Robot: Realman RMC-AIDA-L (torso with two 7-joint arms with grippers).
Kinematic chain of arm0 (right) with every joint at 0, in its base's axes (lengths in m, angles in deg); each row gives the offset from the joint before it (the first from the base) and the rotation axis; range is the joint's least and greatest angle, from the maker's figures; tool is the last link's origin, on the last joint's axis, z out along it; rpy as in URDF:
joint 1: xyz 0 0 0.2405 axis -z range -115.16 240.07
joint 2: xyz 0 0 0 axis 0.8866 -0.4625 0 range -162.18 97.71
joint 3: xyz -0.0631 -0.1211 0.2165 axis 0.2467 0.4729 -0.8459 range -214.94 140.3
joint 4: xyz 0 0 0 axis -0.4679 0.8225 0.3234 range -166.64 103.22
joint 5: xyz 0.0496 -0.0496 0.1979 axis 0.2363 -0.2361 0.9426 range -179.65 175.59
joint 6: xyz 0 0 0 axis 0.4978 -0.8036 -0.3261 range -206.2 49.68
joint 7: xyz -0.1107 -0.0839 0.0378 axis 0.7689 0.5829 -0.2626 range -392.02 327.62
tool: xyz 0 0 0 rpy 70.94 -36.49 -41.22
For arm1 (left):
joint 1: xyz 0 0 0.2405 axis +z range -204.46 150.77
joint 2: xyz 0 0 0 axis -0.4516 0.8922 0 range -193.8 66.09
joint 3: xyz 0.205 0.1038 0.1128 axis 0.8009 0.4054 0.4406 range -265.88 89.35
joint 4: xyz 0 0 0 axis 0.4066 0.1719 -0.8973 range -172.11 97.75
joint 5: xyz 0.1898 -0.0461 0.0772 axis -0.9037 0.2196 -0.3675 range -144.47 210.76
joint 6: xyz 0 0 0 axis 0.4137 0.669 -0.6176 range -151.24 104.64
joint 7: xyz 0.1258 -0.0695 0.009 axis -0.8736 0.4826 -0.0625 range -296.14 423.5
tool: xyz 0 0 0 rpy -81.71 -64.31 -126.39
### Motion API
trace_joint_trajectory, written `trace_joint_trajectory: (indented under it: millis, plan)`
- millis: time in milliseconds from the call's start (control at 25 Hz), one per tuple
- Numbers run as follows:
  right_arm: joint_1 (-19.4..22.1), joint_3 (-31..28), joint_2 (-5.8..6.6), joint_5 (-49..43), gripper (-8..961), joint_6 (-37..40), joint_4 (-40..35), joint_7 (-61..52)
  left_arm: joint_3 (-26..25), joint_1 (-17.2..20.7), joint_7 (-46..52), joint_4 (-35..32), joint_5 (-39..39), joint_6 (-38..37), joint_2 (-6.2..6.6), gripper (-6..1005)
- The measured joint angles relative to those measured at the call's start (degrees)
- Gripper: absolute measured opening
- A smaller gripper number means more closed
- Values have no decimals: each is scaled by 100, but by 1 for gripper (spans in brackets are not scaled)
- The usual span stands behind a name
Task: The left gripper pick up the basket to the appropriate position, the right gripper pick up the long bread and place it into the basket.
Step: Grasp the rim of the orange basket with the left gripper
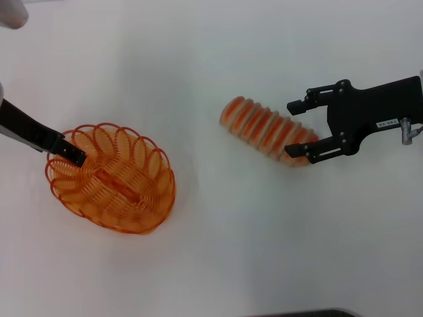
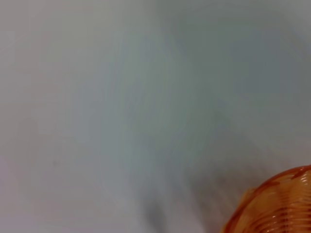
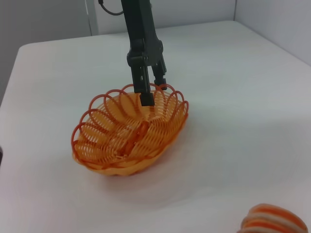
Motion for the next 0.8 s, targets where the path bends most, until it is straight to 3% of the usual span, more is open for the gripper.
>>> trace_joint_trajectory:
  millis: [280,800]
  plan:
    - [0,9,-1,0,819,-49,0,-2,60,7,-26,2,0,67,-21,875]
    - [9,10,-1,0,819,-50,0,-3,55,3,-14,83,0,108,-3,444]
